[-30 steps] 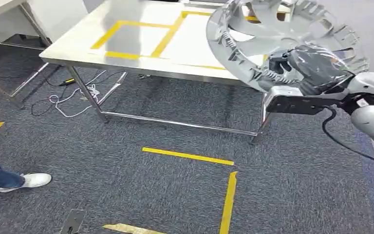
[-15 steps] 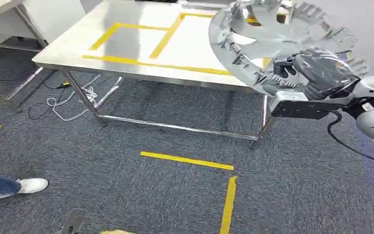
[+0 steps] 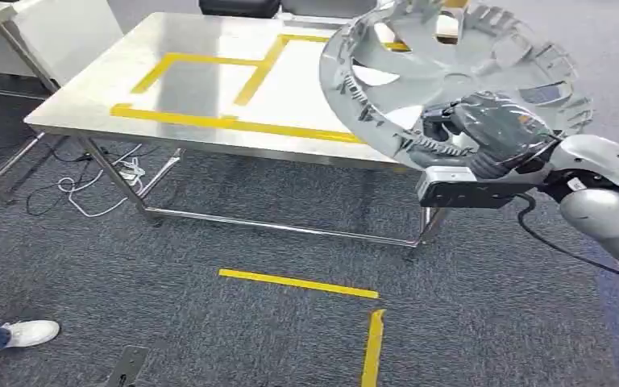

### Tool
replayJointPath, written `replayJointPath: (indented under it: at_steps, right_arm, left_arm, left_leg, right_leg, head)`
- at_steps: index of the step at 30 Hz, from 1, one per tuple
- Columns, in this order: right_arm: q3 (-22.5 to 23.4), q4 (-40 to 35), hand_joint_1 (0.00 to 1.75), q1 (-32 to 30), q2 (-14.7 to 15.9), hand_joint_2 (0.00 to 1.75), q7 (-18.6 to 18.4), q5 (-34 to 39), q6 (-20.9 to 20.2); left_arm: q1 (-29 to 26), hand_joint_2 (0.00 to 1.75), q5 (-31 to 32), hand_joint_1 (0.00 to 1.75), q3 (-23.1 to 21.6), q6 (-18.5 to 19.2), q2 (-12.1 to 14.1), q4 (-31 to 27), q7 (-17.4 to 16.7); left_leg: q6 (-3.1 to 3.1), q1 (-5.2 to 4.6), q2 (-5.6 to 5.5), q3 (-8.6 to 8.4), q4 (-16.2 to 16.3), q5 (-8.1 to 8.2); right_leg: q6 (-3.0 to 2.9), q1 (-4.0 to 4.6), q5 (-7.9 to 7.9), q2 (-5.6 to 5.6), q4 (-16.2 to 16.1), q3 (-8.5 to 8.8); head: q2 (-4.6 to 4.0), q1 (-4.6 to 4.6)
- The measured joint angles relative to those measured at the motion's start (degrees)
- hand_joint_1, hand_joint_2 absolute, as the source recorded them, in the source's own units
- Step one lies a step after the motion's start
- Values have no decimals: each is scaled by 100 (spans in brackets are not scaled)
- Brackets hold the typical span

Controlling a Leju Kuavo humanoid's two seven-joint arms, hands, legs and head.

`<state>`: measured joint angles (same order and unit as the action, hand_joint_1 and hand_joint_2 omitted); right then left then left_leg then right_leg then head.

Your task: Take the parts from the cabinet and place them on the table.

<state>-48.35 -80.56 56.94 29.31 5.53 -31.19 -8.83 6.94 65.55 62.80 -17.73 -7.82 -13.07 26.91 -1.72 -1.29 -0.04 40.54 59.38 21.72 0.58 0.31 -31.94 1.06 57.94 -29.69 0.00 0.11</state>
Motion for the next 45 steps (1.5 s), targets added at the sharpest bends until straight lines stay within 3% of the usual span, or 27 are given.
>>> replayJointPath:
  at_steps: [3,4,6,7,8,9,11,12,13,16,18,19,21,22,23,24,27,28,33,34,36,37,38,39,42,43,45]
  right_arm:
    - [13,0,175,10,-26,175,4,-15,7]
    - [11,0,175,25,-26,175,4,-17,11]
    - [-15,9,175,10,-37,175,4,-31,13]
    - [-39,13,175,-8,-63,175,4,-39,13]
    - [-50,15,175,-19,-81,175,4,-44,13]
    - [-61,17,175,-19,-92,175,4,-52,13]
    - [-68,17,175,3,-105,175,4,-59,13]
    - [-70,20,175,20,-116,175,4,-59,13]
    - [-85,26,175,50,-129,175,4,-59,15]
    - [-83,31,175,69,-155,175,4,-72,17]
    - [-79,31,175,90,-199,175,4,-76,20]
    - [-76,37,175,103,-205,175,0,-92,20]
    - [-98,46,175,104,-262,175,-2,-94,18]
    - [-114,52,175,103,-289,175,-2,-94,17]
    - [-125,57,175,101,-324,175,4,-96,17]
    - [-127,61,175,101,-350,175,4,-96,17]
    - [-125,63,175,121,-409,175,2,-101,20]
    - [-127,70,175,136,-420,175,2,-103,20]
    - [-125,92,175,142,-455,175,2,-107,20]
    - [-116,94,175,154,-455,175,4,-105,22]
    - [-125,98,175,149,-455,175,4,-105,22]
    - [-127,103,175,142,-455,175,4,-105,22]
    - [-129,111,175,134,-455,175,4,-105,22]
    - [-129,114,175,132,-455,175,2,-107,22]
    - [-122,118,175,147,-455,175,-2,-114,22]
    - [-122,120,175,160,-455,175,-2,-109,26]
    - [-127,122,175,173,-459,175,2,-114,24]
  left_arm:
    - [25,175,15,0,-11,-11,-17,0,0]
    - [41,175,15,0,-15,-19,-9,0,0]
    - [52,175,22,0,-33,-24,-13,0,0]
    - [49,175,26,0,-37,-24,-24,0,-2]
    - [48,175,31,0,-37,-24,-33,0,-11]
    - [49,175,31,0,-39,-24,-37,0,-18]
    - [50,175,31,0,-42,-24,-42,0,-20]
    - [49,175,31,0,-42,-24,-42,0,-20]
    - [67,175,31,0,-42,-24,-40,0,-18]
    - [67,175,31,0,-42,-24,-39,0,-20]
    - [71,175,33,0,-42,-24,-35,0,-20]
    - [68,175,33,0,-42,-24,-41,0,-20]
    - [61,175,35,0,-42,-24,-46,0,-22]
    - [63,175,35,0,-42,-24,-48,0,-31]
    - [64,175,35,0,-42,-24,-48,0,-33]
    - [65,175,35,0,-42,-28,-46,0,-35]
    - [63,175,33,0,-42,-28,-39,0,-149]
    - [61,175,33,0,-42,-28,-39,0,-182]
    - [27,175,31,0,-42,-2,-31,0,-223]
    - [30,175,31,0,-42,-2,-22,0,-223]
    - [24,175,31,0,-42,2,-7,0,-223]
    - [13,175,31,0,-42,9,-4,0,-223]
    - [3,175,31,0,-42,13,-4,0,-223]
    - [0,175,28,0,-42,13,-4,0,-223]
    - [0,175,20,0,-42,11,-2,0,-221]
    - [3,175,15,0,-42,11,-11,0,-221]
    - [8,175,13,0,-42,4,-18,0,-219]
  left_leg:
    - [-91,59,-17,-124,-84,32]
    - [-127,67,-23,-150,-84,59]
    - [-133,72,-35,-185,-80,117]
    - [-130,75,-37,-208,-77,153]
    - [-124,77,-37,-243,-77,185]
    - [-120,80,-38,-304,-77,230]
    - [-91,84,-44,-456,-78,323]
    - [-69,83,-49,-496,-81,364]
    - [-29,50,-64,-501,-50,398]
    - [34,71,-56,-509,-76,407]
    - [107,72,-50,-467,71,533]
    - [139,81,-48,-354,380,729]
    - [186,128,-47,72,1322,1155]
    - [203,140,-47,255,1674,1256]
    - [215,154,-47,305,1726,1198]
    - [223,170,-47,234,1546,1025]
    - [246,227,-40,-361,168,324]
    - [241,196,-45,-430,53,412]
    - [15,197,-48,-456,5,435]
    - [-23,197,-52,-468,5,449]
    - [-59,182,-53,-479,7,473]
    - [-69,172,-53,-487,11,482]
    - [-77,163,-52,-502,12,497]
    - [-76,154,-53,-527,12,517]
    - [-57,141,-57,-660,10,611]
    - [-28,124,-55,-659,12,635]
    - [21,138,-52,-635,9,633]
  right_leg:
    - [87,-1,-159,-46,164,-54]
    - [119,-5,-325,-46,561,-267]
    - [162,-34,-628,-48,1540,-924]
    - [177,-41,-623,-48,1863,-1221]
    - [181,-44,-471,-49,1858,-1337]
    - [179,-46,-153,-52,1571,-1309]
    - [148,-44,551,-58,548,-931]
    - [124,-40,720,-74,157,-799]
    - [96,-12,649,-72,49,-626]
    - [-1,6,616,-59,24,-624]
    - [-48,-42,637,-78,-47,-547]
    - [-82,-44,618,-91,-47,-526]
    - [-113,-37,595,-98,-43,-501]
    - [-118,-36,590,-94,-41,-499]
    - [-115,-38,583,-84,-39,-492]
    - [-101,-42,572,-76,-36,-481]
    - [-28,-42,500,-73,4,-436]
    - [5,-2,478,-64,55,-470]
    - [135,-45,385,-69,120,-559]
    - [149,-48,255,-76,377,-678]
    - [167,-49,-141,-74,1367,-1218]
    - [168,-48,-246,-75,1747,-1452]
    - [159,-47,-208,-74,1893,-1584]
    - [141,-44,-46,-74,1766,-1557]
    - [31,-10,785,-79,309,-887]
    - [12,28,684,-101,178,-729]
    - [-4,53,643,-92,63,-698]
  head:
    - [-2,9]
    - [-2,13]
    - [-2,13]
    - [-2,7]
    - [-2,9]
    - [-2,7]
    - [-2,9]
    - [-2,13]
    - [-2,6]
    - [-2,-4]
    - [-2,-11]
    - [-2,-13]
    - [-2,-9]
    - [-2,-13]
    - [-2,-13]
    - [-2,-13]
    - [-2,-9]
    - [-2,-24]
    - [-2,-11]
    - [-2,4]
    - [-2,11]
    - [-2,13]
    - [-2,11]
    - [-2,9]
    - [-2,11]
    - [-2,-2]
    - [-2,-19]
